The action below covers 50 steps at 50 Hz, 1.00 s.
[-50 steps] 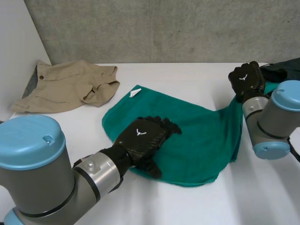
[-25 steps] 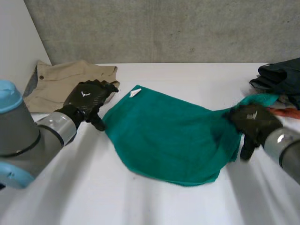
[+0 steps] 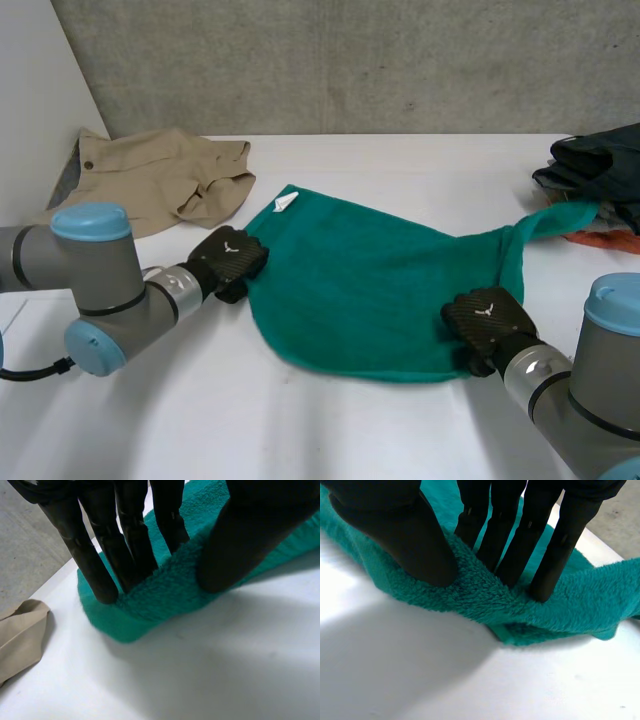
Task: Fold the laundry.
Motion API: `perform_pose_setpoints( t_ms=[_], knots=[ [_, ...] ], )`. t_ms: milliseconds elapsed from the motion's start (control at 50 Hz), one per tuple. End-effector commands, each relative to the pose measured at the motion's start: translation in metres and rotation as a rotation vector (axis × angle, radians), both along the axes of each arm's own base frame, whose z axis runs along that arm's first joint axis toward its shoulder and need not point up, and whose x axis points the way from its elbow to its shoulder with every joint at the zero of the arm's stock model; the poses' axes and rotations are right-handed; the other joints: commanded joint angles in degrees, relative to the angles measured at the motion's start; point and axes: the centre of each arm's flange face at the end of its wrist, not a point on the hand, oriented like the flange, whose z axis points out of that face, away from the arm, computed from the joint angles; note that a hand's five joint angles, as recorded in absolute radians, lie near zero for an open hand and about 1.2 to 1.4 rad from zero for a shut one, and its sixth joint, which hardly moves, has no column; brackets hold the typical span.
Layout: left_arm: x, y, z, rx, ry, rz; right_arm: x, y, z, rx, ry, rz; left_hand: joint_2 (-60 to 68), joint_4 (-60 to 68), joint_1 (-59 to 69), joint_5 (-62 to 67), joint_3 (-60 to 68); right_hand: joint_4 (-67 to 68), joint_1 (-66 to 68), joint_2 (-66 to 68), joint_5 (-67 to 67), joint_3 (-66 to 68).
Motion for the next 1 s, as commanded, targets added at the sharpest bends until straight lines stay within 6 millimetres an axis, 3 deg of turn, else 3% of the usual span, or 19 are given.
perform_pose_setpoints(
  t_ms=[20, 60, 80, 140, 220, 300, 340, 400, 520, 660, 720, 740, 760, 780, 820, 880, 920, 1000],
  knots=[
    [-0.011, 0.009, 0.005, -0.016, -0.019, 0.023, -0.005, -0.013, 0.015, -0.097, 0.004, -0.044, 21.59, 21.62, 19.53, 22.13, 21.88, 14.75, 16.29, 13.86, 14.83, 14.49],
    [-0.014, 0.014, 0.019, -0.037, -0.012, 0.034, -0.008, -0.016, 0.041, -0.177, -0.016, -0.065, 21.59, 21.62, 19.53, 22.13, 21.88, 14.75, 16.29, 13.86, 14.83, 14.49],
    [-0.018, 0.022, 0.043, -0.076, -0.002, 0.042, -0.008, -0.016, 0.051, -0.207, -0.021, -0.065, 21.59, 21.62, 19.53, 22.13, 21.88, 14.75, 16.29, 13.86, 14.83, 14.49],
    [-0.016, 0.043, 0.068, -0.089, 0.000, 0.052, -0.010, -0.013, 0.087, -0.304, -0.028, -0.058, 21.59, 21.62, 19.53, 22.13, 21.88, 14.75, 16.29, 13.86, 14.83, 14.49],
    [-0.009, 0.088, 0.125, -0.146, 0.050, 0.046, -0.016, -0.009, 0.124, -0.353, 0.026, -0.049, 21.59, 21.62, 19.53, 22.13, 21.88, 14.75, 16.29, 13.86, 14.83, 14.49],
    [-0.004, 0.130, 0.158, -0.130, 0.120, 0.027, -0.023, -0.010, 0.149, -0.339, 0.100, -0.041, 21.59, 21.62, 19.53, 22.13, 21.88, 14.75, 16.29, 13.86, 14.83, 14.49],
    [-0.002, 0.142, 0.164, -0.101, 0.147, 0.027, -0.025, -0.011, 0.160, -0.330, 0.140, -0.016, 21.59, 21.62, 19.53, 22.13, 21.88, 14.75, 16.29, 13.86, 14.83, 14.49],
    [0.002, 0.151, 0.161, -0.004, 0.182, 0.051, -0.024, -0.019, 0.162, -0.315, 0.175, 0.018, 21.59, 21.62, 19.53, 22.13, 21.88, 14.75, 16.29, 13.86, 14.83, 14.49],
    [-0.003, 0.141, 0.133, 0.111, 0.149, 0.105, -0.008, -0.068, 0.126, -0.239, 0.241, 0.079, 21.59, 21.62, 19.53, 22.13, 21.88, 14.75, 16.29, 13.86, 14.83, 14.49],
    [-0.019, 0.082, 0.072, 0.149, 0.054, 0.253, 0.021, -0.105, 0.067, -0.223, 0.261, 0.160, 21.59, 21.62, 19.53, 22.13, 21.88, 14.75, 16.29, 13.86, 14.83, 14.49],
    [-0.021, 0.058, 0.056, 0.137, 0.035, 0.321, 0.040, -0.107, 0.054, -0.285, 0.240, 0.185, 19.44, 19.48, 17.39, 19.99, 19.74, 13.64, 15.18, 12.76, 13.72, 13.39],
    [-0.022, 0.052, 0.054, 0.132, 0.034, 0.334, 0.045, -0.108, 0.052, -0.330, 0.223, 0.184, 13.93, 13.96, 11.87, 14.47, 14.22, -7.35, -5.81, -8.24, -7.27, -7.61],
    [-0.022, 0.049, 0.053, 0.127, 0.035, 0.344, 0.047, -0.107, 0.051, -0.349, 0.216, 0.182, 6.55, 6.58, 4.49, 7.09, 6.84, -19.55, -18.01, -20.44, -19.47, -19.81],
    [-0.022, 0.044, 0.054, 0.118, 0.043, 0.352, 0.048, -0.108, 0.050, -0.362, 0.208, 0.176, -12.68, -12.65, -14.73, -12.14, -12.39, -29.17, -27.63, -30.05, -29.09, -29.42],
    [-0.023, 0.043, 0.056, 0.114, 0.048, 0.349, 0.046, -0.106, 0.046, -0.372, 0.180, 0.147, -27.28, -27.25, -29.34, -26.74, -26.99, -43.32, -41.78, -44.20, -43.24, -43.57],
    [-0.024, 0.047, 0.063, 0.101, 0.059, 0.341, 0.038, -0.104, 0.055, -0.362, 0.122, 0.087, -30.70, -30.66, -32.75, -30.15, -30.40, -51.11, -49.57, -51.99, -51.03, -51.36],
    [-0.023, 0.051, 0.075, 0.083, 0.075, 0.340, 0.024, -0.100, 0.081, -0.363, 0.024, 0.002, -33.88, -33.85, -35.94, -33.34, -33.59, -55.25, -53.71, -56.14, -55.17, -55.51],
    [-0.013, 0.066, 0.096, 0.044, 0.104, 0.341, 0.002, -0.082, 0.107, -0.306, -0.149, -0.127, -35.75, -35.72, -37.81, -35.21, -35.46, -55.25, -53.71, -56.14, -55.17, -55.51]
  ],
)
